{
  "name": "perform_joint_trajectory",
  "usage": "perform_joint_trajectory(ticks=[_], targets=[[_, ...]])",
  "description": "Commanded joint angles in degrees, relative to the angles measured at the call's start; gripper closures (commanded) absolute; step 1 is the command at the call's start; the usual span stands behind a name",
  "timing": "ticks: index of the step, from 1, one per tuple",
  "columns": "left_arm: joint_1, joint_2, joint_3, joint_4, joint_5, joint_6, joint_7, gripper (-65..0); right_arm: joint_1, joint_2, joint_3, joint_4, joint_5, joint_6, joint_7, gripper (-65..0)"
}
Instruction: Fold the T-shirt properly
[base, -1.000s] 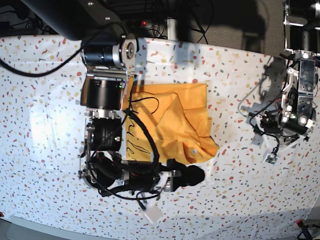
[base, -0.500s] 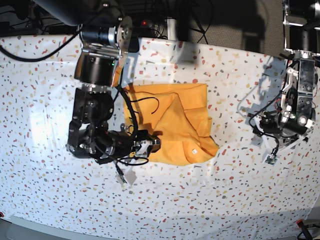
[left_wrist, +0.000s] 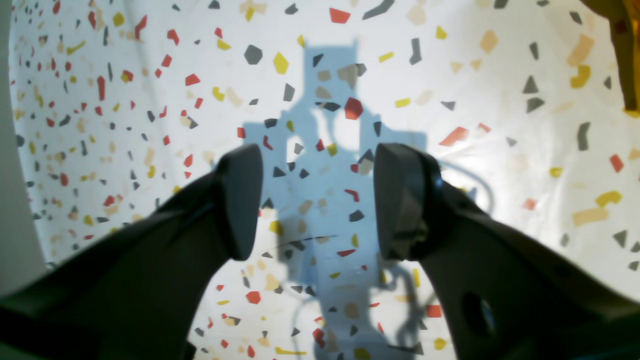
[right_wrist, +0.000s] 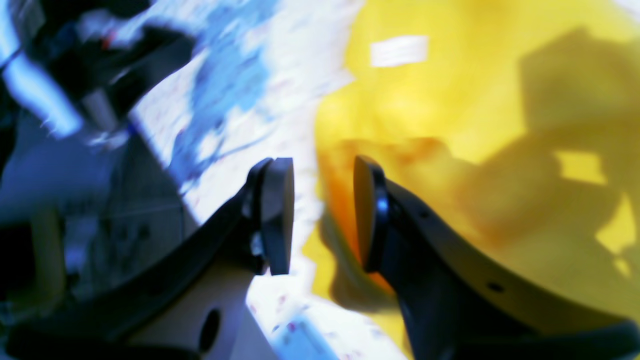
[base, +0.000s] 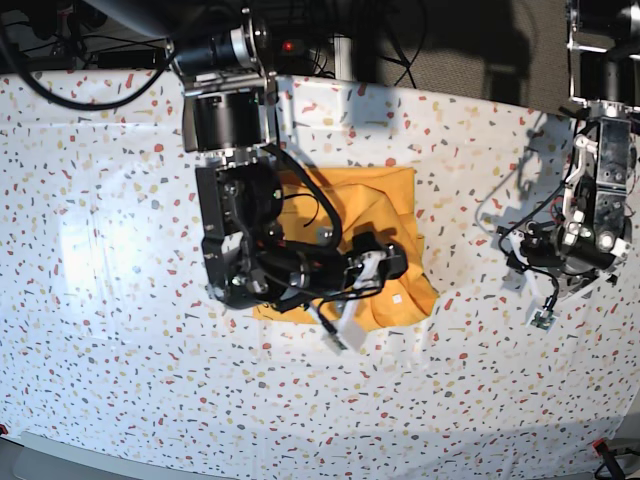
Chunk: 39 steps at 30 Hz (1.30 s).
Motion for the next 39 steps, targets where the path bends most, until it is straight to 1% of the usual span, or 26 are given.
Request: perform_joint_trajectory(ticks=[1, 5, 6, 7, 8, 11, 12, 14, 15, 17, 21, 23, 26, 27, 28, 34, 37, 39], targets=[[-1.3, -0.9, -0.3, 1.1, 0.7, 0.4, -0.7, -34.4, 1.4, -0.5, -2.0, 0.9, 2.6, 0.1, 0.8, -20.4], [-1.3, -0.9, -0.3, 1.1, 0.7, 0.4, -0.7, -34.4, 1.4, -0.5, -7.8, 0.9, 8.5, 0.1, 0.7, -20.4], [-1.3, -0.9, -0.3, 1.1, 0.7, 0.4, -0.6, -34.4, 1.6, -0.5, -8.7, 0.9, 10.1, 0.4, 0.7, -20.4], [-1.3, -0.9, -0.3, 1.1, 0.7, 0.4, -0.7, -34.4, 1.6, -0.5, -9.3, 0.9, 11.8, 1.7, 0.7, -20.4], [-1.3, -0.9, -0.3, 1.1, 0.7, 0.4, -0.7, -34.4, 1.6, -0.5, -9.6, 0.9, 14.0, 3.5, 0.7, -20.4], [-1.3, -0.9, -0.3, 1.1, 0.7, 0.4, -0.7, -34.4, 2.1, -0.5, -9.4, 0.9, 21.3, 3.9, 0.7, -20.4], [-1.3, -0.9, -0.3, 1.1, 0.7, 0.4, -0.7, -34.4, 2.4, -0.5, -9.3, 0.9, 22.6, 3.9, 0.7, -20.4], [-1.3, -0.9, -0.3, 1.1, 0.7, 0.4, -0.7, -34.4, 3.6, -0.5, -9.0, 1.0, 22.9, 3.9, 0.7, -20.4], [-1.3, -0.9, -0.3, 1.1, 0.7, 0.4, -0.6, -34.4, 4.2, -0.5, -8.5, 1.0, 22.2, 3.9, 0.6, -20.4], [-1.3, -0.9, -0.3, 1.1, 0.7, 0.4, -0.6, -34.4, 5.6, -0.5, -6.9, 1.0, 18.0, 3.9, 0.7, -20.4], [-1.3, -0.9, -0.3, 1.1, 0.7, 0.4, -0.7, -34.4, 7.2, -0.5, -1.8, 1.1, 6.0, 3.9, 0.6, -20.4], [-1.3, -0.8, -0.3, 1.1, 0.7, 0.4, -0.7, -34.4, 7.3, -0.5, 0.1, 1.2, -2.2, -0.7, 0.5, -20.4], [-1.3, -0.9, -0.3, 1.1, 0.7, 0.4, -0.7, -34.4, 6.9, -0.5, 0.8, 1.2, -14.5, -4.5, 0.2, -20.4], [-1.3, -0.9, -0.3, 1.1, 0.7, 0.4, -0.7, -34.4, 6.6, -0.5, 0.6, 1.2, -16.8, -5.1, 0.2, -20.4], [-1.3, -0.9, -0.3, 1.1, 0.7, 0.4, -0.7, -34.4, 6.2, -0.5, 0.4, 1.2, -17.8, -5.3, 0.2, -20.4], [-1.3, -0.8, -0.3, 1.1, 0.7, 0.4, -1.8, -34.4, 2.2, -0.5, -3.3, 1.2, -17.8, -7.0, 0.2, -20.4], [-1.3, -0.9, -0.3, 1.1, 0.7, 0.4, -1.8, -34.4, -0.4, -0.5, -5.5, 1.2, -17.7, -8.5, 0.2, -20.4], [-1.3, -0.9, -0.3, 1.1, 0.7, 0.4, -1.8, -34.4, -1.8, -0.5, -7.3, 1.2, -15.8, -8.7, 0.2, -20.4]])
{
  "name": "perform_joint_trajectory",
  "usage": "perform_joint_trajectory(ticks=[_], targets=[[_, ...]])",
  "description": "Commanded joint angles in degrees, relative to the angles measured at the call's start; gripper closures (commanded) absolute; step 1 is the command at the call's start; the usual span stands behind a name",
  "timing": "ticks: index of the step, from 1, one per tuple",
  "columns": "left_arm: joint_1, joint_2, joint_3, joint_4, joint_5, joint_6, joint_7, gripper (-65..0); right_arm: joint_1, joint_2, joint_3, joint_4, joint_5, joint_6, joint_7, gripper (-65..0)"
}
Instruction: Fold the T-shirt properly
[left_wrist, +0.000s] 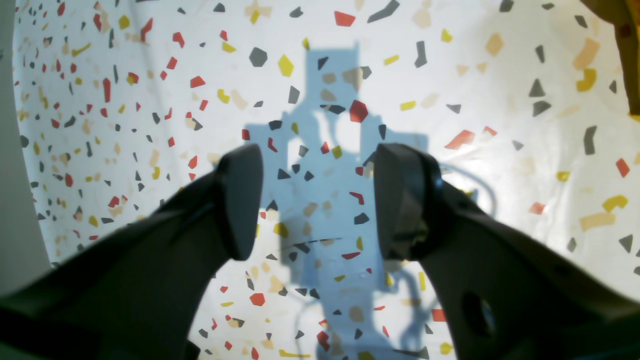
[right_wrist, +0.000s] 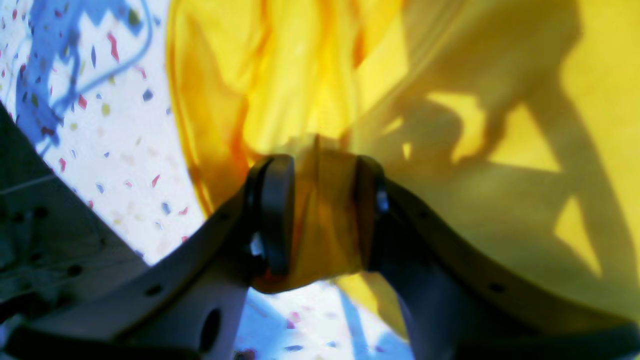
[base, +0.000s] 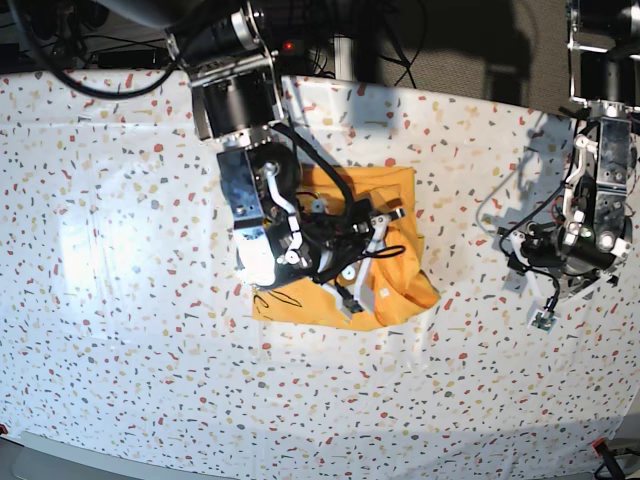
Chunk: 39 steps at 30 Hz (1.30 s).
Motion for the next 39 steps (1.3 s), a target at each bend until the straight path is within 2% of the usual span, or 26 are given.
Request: perform_joint_trajectory(ticks=[1, 3, 7, 9, 12, 15, 22, 29, 33, 39], targets=[[-1.3, -0.8, -0.3, 1.1, 0.2, 0.4, -1.2, -34.4, 1.0, -0.6, -1.2, 1.0, 3.3, -0.1, 0.7, -20.4], [-1.3, -0.8, -0.3, 1.1, 0.2, 0.4, -1.3, -34.4, 0.7, -0.6, -3.7, 1.0, 8.9, 0.4, 0.7, -20.4], [-1.3, -0.8, -0.3, 1.1, 0.2, 0.4, -1.3, -34.4, 1.5, -0.6, -9.3, 1.0, 20.9, 3.9, 0.7, -20.4], [-1.3, -0.8, -0.3, 1.1, 0.2, 0.4, -1.3, -34.4, 2.1, -0.6, -12.1, 1.0, 23.9, 6.2, 0.7, -20.4], [-1.3, -0.8, -0.3, 1.1, 0.2, 0.4, -1.1, -34.4, 2.6, -0.6, -15.2, 1.0, 24.0, 8.0, 0.7, -20.4], [-1.3, -0.8, -0.3, 1.1, 0.2, 0.4, -1.1, -34.4, 2.8, -0.6, -16.1, 1.0, 23.2, 8.3, 0.7, -20.4], [-1.3, -0.8, -0.3, 1.1, 0.2, 0.4, -1.1, -34.4, 3.1, -0.6, -15.3, 1.1, 13.8, 8.2, 0.7, -20.4], [-1.3, -0.8, -0.3, 1.1, 0.2, 0.4, -1.1, -34.4, 6.5, -0.6, -15.3, 1.2, 1.2, 5.6, 0.7, -20.4], [-1.3, -0.8, -0.3, 1.1, 0.2, 0.4, -1.1, -34.4, 10.1, -0.6, -15.3, 1.4, 3.4, 5.4, 0.7, -20.4], [-1.3, -0.8, -0.3, 1.1, 0.2, 0.4, -1.3, -34.4, 12.3, -0.6, -15.3, 1.4, 20.5, 5.0, 0.6, -20.4]])
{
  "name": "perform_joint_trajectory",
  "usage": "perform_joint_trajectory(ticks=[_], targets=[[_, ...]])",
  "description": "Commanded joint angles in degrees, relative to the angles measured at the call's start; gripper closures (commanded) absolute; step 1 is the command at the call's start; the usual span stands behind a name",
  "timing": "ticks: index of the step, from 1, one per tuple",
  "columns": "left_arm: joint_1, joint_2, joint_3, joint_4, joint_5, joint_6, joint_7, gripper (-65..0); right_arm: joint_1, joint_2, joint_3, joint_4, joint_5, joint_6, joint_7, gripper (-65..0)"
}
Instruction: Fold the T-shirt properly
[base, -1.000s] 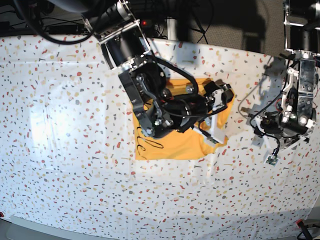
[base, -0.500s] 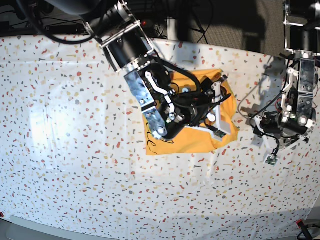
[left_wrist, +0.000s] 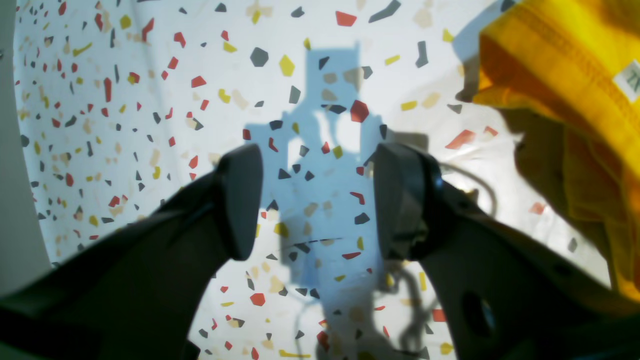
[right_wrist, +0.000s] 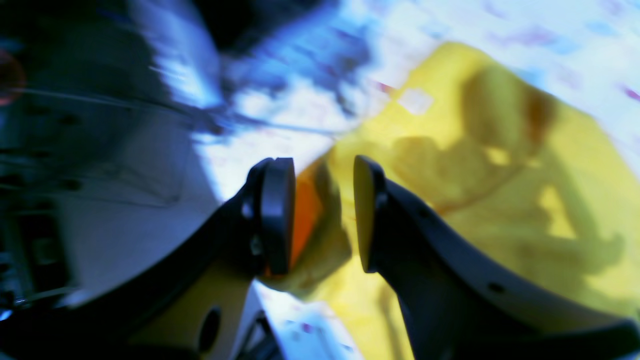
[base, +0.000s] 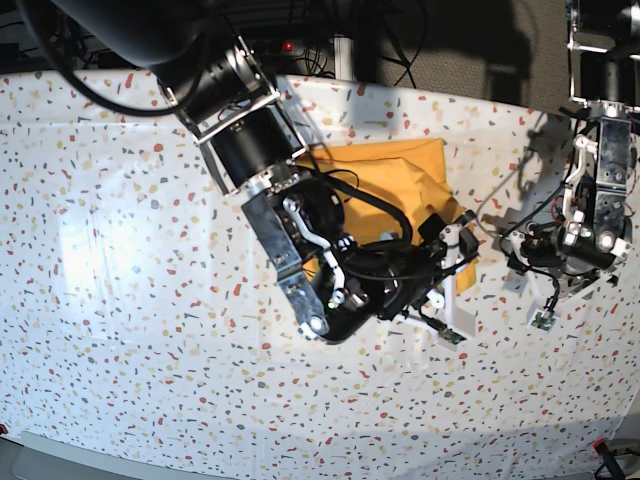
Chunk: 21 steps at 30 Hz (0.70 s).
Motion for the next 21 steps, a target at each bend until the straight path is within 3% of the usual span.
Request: perform_joint_trajectory(ticks=[1, 8, 13, 16, 21], targets=[[-1.3, -0.8, -0.3, 1.1, 0.2, 0.4, -1.3, -34.4, 1.2, -0.6, 0.1, 1.0, 1.2, 0.5, -0.1, -20.4], [-1.3, -0.8, -0.3, 1.1, 0.2, 0.4, -1.3, -34.4, 0.7, -0.6, 0.0, 1.0, -3.7, 0.6, -2.1, -20.5], [-1.3, -0.8, -0.3, 1.1, 0.2, 0.4, -1.5, -34.4, 0.8, -0.6, 0.0, 1.0, -1.4, 1.3, -2.1, -31.1], [-1.3, -0.8, -0.3, 1.1, 0.2, 0.4, -1.6, -34.4, 1.8, -0.6, 0.2, 1.0, -7.8, 1.5, -0.7, -31.0], [-1.4, -0.8, -0.3, 1.1, 0.2, 0.4, -6.0, -34.4, 3.9, -0.6, 4.4, 1.0, -26.6, -0.9, 6.6, -31.0]])
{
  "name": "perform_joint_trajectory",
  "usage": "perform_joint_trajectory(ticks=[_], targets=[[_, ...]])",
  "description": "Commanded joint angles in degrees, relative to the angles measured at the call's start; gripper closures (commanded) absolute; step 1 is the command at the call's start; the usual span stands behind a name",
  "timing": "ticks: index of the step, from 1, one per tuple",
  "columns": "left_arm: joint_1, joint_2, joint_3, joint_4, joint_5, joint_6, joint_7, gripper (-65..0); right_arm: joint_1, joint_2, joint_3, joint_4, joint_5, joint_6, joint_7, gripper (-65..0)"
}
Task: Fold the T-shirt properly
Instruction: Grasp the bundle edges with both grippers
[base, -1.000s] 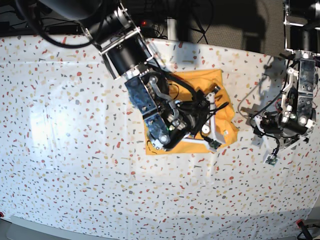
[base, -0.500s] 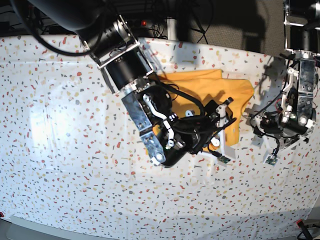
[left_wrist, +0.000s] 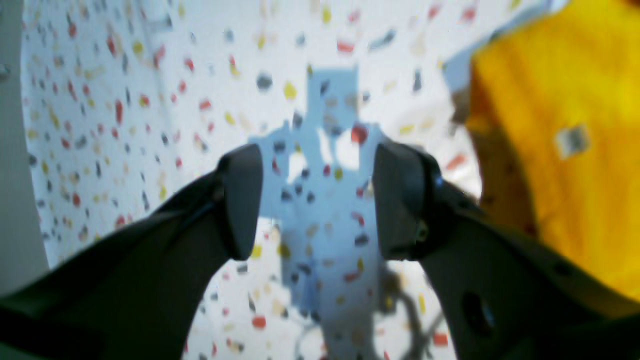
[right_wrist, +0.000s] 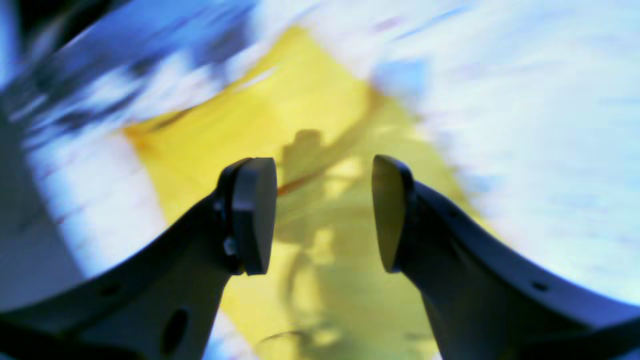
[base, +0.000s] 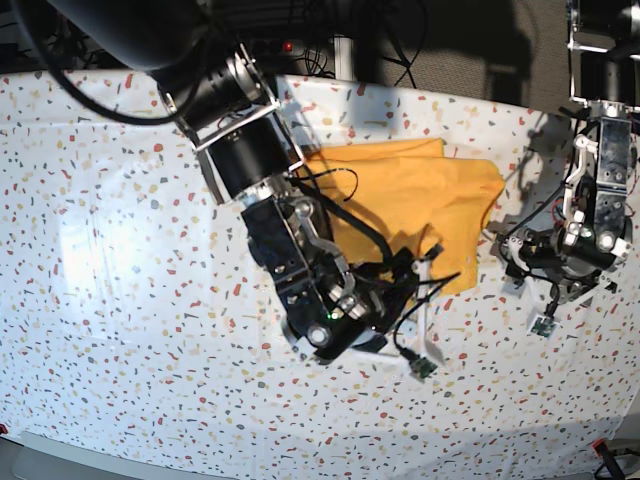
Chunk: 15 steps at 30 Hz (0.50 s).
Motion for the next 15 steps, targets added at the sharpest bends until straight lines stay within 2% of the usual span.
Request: perform_joint_trajectory(ticks=[1, 3, 6, 8, 9, 11, 12, 14, 15], targets=[[-1.5, -0.8, -0.3, 1.1, 0.2, 0.4, -1.6, -34.4, 2.0, -0.4, 1.7, 1.0, -2.8, -0.9, 2.9, -31.0], [-2.0, -0.8, -0.3, 1.1, 0.2, 0.4, -2.0, -34.4, 2.2, -0.4, 5.3, 1.0, -5.4, -1.1, 5.2, -31.0], [-2.4, -0.8, -0.3, 1.1, 0.2, 0.4, -2.0, -34.4, 2.3, -0.4, 10.0, 1.0, -3.3, -0.4, 3.3, -31.0], [-2.3, -0.8, -0.3, 1.1, 0.2, 0.4, -2.0, -34.4, 2.3, -0.4, 12.9, 1.0, 0.4, -0.4, 2.2, -31.0], [-2.3, -0.8, -0.3, 1.1, 0.2, 0.4, -2.0, -34.4, 2.3, -0.4, 14.2, 1.0, 4.5, 0.1, 0.6, -31.0], [-2.3, -0.8, -0.3, 1.1, 0.2, 0.4, -2.0, -34.4, 2.2, -0.4, 15.5, 1.0, 14.4, 5.0, -2.7, -31.0], [-2.3, -0.8, -0.3, 1.1, 0.2, 0.4, -2.0, -34.4, 2.1, -0.4, 15.6, 1.0, 16.1, 7.3, -2.7, -31.0], [-2.2, -0.8, -0.3, 1.1, -0.2, 0.4, -1.9, -34.4, 2.3, -0.4, 15.7, 1.0, 15.0, 8.1, -1.5, -31.0], [-2.2, -0.8, -0.3, 1.1, -1.7, 0.4, -1.9, -34.4, 2.5, -0.4, 15.7, 1.0, 12.1, 8.1, 0.6, -31.0]])
